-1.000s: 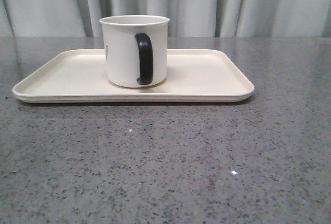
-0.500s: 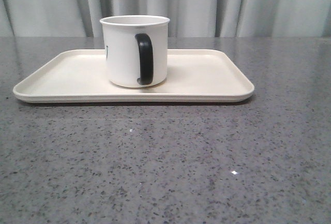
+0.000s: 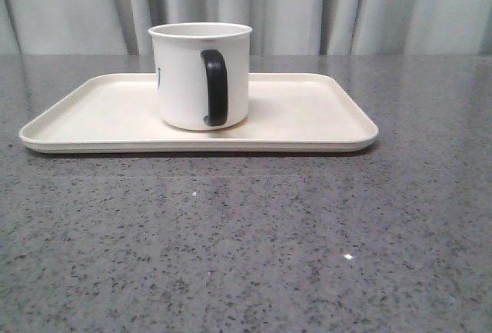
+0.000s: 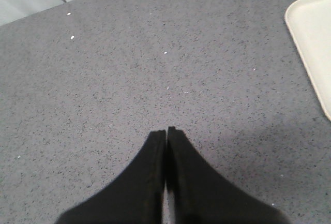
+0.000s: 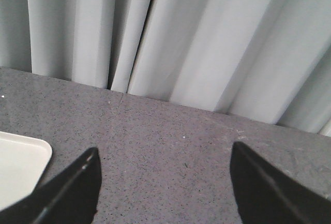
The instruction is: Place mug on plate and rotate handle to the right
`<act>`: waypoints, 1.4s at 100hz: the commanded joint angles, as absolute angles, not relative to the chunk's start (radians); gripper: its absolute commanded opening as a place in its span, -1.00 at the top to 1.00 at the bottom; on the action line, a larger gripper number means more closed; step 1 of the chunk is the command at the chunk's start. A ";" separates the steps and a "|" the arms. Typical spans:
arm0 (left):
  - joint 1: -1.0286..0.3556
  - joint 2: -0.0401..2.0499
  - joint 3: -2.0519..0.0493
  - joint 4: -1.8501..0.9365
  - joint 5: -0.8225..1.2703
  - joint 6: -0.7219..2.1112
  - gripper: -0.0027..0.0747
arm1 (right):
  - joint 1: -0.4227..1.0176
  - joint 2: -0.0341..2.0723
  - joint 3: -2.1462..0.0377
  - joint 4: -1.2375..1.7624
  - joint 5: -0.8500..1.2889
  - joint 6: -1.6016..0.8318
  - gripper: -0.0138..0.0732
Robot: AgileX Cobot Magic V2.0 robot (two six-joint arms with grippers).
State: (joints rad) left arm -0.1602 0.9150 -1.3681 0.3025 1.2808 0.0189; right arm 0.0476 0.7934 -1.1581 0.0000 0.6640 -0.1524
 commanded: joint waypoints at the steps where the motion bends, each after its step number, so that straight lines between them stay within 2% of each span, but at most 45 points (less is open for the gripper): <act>1: -0.157 0.899 -1.382 0.348 1.232 0.000 0.98 | 0.049 0.794 -1.187 -0.013 0.573 -0.158 -0.53; 17: -0.157 0.885 -1.382 0.354 1.230 0.000 0.98 | 0.049 0.815 -1.224 0.016 0.529 -0.158 -0.53; 40: -0.157 0.883 -1.382 0.354 1.230 0.000 0.98 | 0.058 0.944 -1.425 0.129 0.594 -0.202 -0.51; 58: -0.157 0.883 -1.382 0.354 1.230 0.000 0.98 | 0.149 1.099 -1.617 0.275 0.708 -0.333 -0.51; 74: -0.157 0.883 -1.382 0.354 1.230 0.000 0.98 | 0.243 1.226 -1.723 0.308 0.761 -0.351 -0.51; 99: -0.157 0.883 -1.382 0.354 1.230 0.000 0.98 | 0.351 1.375 -1.751 0.308 0.833 -0.352 -0.51; 140: -0.157 0.883 -1.382 0.354 1.230 0.000 0.98 | 0.440 1.537 -1.751 0.315 0.893 -0.352 -0.51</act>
